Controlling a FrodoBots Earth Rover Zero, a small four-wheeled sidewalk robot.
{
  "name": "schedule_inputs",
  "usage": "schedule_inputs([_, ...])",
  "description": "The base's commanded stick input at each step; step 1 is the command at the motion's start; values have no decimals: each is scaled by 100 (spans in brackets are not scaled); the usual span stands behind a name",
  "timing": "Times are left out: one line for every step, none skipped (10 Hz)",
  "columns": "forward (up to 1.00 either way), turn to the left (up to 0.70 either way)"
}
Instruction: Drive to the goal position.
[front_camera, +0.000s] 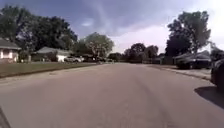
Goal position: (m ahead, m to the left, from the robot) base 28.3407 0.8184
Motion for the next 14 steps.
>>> schedule_inputs([70, 3])
schedule_inputs([70, 3])
schedule_inputs([70, 3])
schedule_inputs([70, 3])
schedule_inputs([70, 3])
schedule_inputs([70, 3])
schedule_inputs([70, 3])
schedule_inputs([70, 3])
schedule_inputs([70, 3])
schedule_inputs([70, 3])
schedule_inputs([70, 3])
schedule_inputs([70, 3])
schedule_inputs([70, -35])
schedule_inputs([70, -35])
